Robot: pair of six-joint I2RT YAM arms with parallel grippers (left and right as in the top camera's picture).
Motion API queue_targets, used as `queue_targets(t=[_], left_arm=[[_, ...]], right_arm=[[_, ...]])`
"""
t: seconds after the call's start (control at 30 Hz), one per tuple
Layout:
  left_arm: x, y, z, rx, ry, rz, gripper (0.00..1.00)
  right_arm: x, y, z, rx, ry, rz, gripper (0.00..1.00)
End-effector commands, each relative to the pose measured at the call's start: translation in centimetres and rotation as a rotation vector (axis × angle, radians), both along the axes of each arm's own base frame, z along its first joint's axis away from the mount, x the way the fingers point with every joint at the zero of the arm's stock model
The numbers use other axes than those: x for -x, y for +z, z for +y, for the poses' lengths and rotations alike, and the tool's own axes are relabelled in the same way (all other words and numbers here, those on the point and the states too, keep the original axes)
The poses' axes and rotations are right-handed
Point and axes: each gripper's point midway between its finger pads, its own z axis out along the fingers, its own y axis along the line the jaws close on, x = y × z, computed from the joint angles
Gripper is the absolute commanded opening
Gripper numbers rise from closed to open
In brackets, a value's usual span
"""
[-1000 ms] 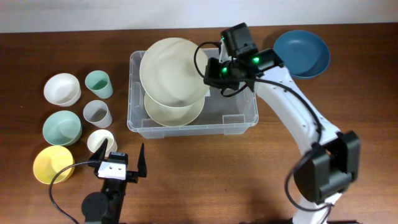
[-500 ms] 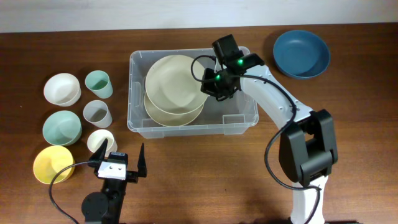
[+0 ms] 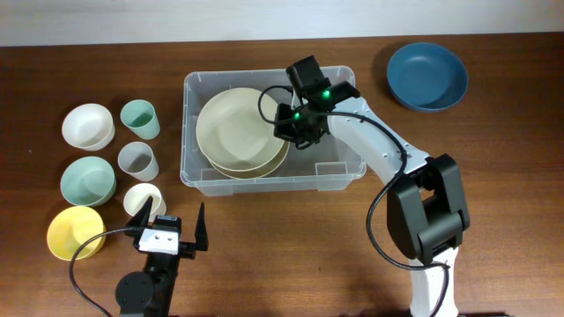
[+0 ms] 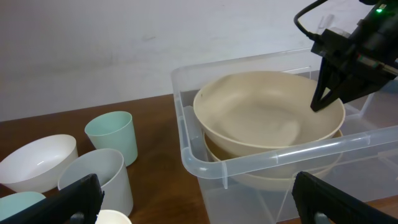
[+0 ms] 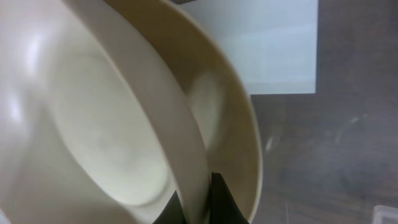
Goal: Pack container
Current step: 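Lower the bowl onto the first bowl and release it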
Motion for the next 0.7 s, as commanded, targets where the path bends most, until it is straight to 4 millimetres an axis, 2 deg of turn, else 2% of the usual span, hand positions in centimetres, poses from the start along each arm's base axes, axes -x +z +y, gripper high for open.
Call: queue_targets(t=[0.0,0.13,0.3,0.4,0.43,0.47,0.5,0.67], left_arm=[[0.0,-0.17,0.24,0.008,0.012,0.004,0.99],[0.0,-0.17,0.24,0.008,0.012,0.004,0.99],[0.0,-0.17,0.24,0.008,0.012,0.004,0.99],[0.0,-0.17,0.24,0.008,0.012,0.004,0.99],[0.0,-0.17,0.24,0.008,0.012,0.004,0.99],[0.0,-0.17,0.24,0.008,0.012,0.004,0.99],[0.0,-0.17,0.24,0.008,0.012,0.004,1.0],[0.0,-0.17,0.24,0.008,0.012,0.004,0.99]], right_arm=[[0.01,-0.09,0.41,0.005,0.002,-0.007,0.06],[-0.05,-0.14,0.28,0.013,-0.001,-0.01,0.07],[0.02,-0.16,0.28,0.013,-0.001,-0.007,0.15],[0.01,-0.17,0.27,0.014,-0.001,-0.008,0.27],[0.01,-0.16,0.26,0.013,-0.001,-0.007,0.33],[0.0,-0.17,0.26,0.014,-0.001,-0.008,0.45],[0.0,-0.17,0.26,0.014,-0.001,-0.008,0.49],[-0.02,-0.16,0.26,0.018,0.015,-0.017,0.61]])
